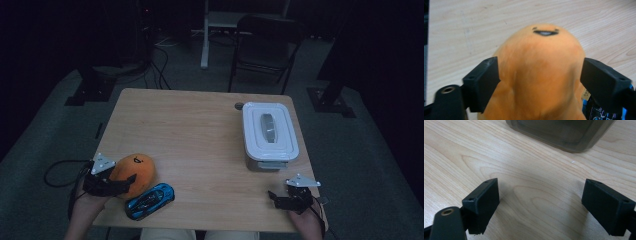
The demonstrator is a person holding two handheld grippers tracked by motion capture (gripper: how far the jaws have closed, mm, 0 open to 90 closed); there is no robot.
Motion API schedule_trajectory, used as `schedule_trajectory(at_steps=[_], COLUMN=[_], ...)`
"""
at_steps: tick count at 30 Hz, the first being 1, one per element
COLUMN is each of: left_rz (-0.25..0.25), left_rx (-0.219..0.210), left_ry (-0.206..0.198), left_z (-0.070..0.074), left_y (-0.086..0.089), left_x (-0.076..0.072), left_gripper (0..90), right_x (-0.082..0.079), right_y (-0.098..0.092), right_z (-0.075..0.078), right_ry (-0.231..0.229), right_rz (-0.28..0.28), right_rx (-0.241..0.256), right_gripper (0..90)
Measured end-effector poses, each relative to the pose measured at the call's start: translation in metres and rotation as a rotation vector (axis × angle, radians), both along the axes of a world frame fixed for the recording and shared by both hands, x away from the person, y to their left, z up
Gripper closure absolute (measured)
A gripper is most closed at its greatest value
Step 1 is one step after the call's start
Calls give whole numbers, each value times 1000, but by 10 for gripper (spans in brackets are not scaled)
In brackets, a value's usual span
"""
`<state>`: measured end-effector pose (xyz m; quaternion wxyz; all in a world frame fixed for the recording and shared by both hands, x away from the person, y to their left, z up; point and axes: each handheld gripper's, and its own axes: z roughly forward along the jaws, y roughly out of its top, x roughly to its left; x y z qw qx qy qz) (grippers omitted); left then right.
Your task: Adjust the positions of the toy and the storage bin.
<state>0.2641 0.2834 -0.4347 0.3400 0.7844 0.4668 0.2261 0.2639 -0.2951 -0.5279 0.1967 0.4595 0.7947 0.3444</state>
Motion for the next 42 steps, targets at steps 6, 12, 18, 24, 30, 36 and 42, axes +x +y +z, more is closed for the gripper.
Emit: schedule_trajectory(at_steps=[6, 12, 18, 24, 30, 36, 42], left_rz=[-77, -147, -184, -224, -280, -334, -350], left_rx=[-44, -47, -65, -73, -83, -77, -65], left_ry=[12, -12, -19, -12, -7, 15, 31], left_z=[9, 7, 9, 7, 1, -5, -10], left_y=[-20, -45, -66, -95, -122, -151, -171], left_x=[10, 16, 26, 40, 48, 61, 73], left_gripper=[10, 5, 5, 5, 5, 5, 20], right_x=[0, 1, 0, 0, 0, 12, 25], right_y=[0, -3, -5, -13, -32, -59, -67], right_z=[0, 0, 1, 4, 10, 17, 23], right_ry=[1, 10, 9, -24, -38, -54, -48], right_rz=[-3, -12, -47, -78, -149, -245, -280], right_rx=[3, 25, 8, 34, 7, 55, 27], right_gripper=[139, 132, 126, 132, 134, 154, 154])
